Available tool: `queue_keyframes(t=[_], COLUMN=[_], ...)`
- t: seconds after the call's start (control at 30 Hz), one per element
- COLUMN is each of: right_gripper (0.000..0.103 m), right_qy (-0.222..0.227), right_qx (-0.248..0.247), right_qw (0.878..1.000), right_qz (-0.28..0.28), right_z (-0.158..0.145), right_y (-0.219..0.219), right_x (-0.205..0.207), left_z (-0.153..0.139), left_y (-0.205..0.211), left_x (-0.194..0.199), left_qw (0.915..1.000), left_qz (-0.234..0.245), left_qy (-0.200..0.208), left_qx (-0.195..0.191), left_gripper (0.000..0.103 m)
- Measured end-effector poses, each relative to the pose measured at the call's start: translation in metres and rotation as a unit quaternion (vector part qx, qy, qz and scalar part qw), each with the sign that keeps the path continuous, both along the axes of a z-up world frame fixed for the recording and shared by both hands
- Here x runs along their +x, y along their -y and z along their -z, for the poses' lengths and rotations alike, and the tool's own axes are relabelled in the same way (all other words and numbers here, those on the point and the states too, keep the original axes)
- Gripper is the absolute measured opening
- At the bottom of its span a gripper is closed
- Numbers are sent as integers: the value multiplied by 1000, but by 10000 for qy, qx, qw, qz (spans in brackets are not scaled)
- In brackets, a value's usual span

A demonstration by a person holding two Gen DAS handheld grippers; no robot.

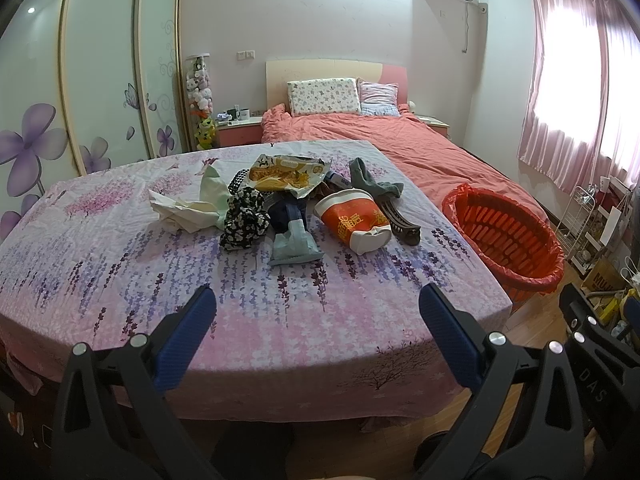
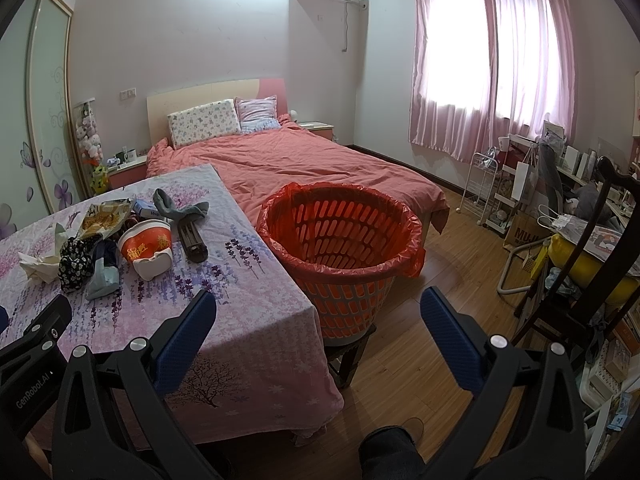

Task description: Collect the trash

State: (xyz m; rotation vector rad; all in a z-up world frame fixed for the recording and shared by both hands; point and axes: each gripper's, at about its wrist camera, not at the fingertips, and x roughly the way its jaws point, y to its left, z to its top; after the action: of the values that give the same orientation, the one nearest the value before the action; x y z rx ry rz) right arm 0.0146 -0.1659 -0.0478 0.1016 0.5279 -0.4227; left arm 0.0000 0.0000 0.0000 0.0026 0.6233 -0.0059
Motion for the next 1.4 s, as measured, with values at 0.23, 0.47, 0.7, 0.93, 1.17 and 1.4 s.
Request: queue_keyframes(t=[0.23,0.47,0.7,0.93,1.17,1.4], right_gripper=[101,101,101,95,69,56], right_qy=[-34,-51,-51,-230,-754,-1331], right_qx=[9,15,254,552,988,1129], right_qw=[10000,9999,9984,9940,9819,9727], right_qz=[6,-106,-494,-912,-1431,-1530], right_z=[4,5,7,16,39,63], right_y=[3,-1,-5,-9,-13,-18], right_x=[4,14,44,93,152,188], left_z=[0,10,17,18,27,42], left_y=[1,-11,-51,-104,-153,-178], left_x=[1,16,43,78,122,156], left_qw=[10000,9998,9982,9946,9907,9886], left_qz=[-31,-142,-542,-1025,-1316,-1364], left_qy=[-23,-100,-193,-108,-302,-551], left_qx=[-4,-49,-187,-124,-159,-330], left_gripper=[99,99,99,99,99,98])
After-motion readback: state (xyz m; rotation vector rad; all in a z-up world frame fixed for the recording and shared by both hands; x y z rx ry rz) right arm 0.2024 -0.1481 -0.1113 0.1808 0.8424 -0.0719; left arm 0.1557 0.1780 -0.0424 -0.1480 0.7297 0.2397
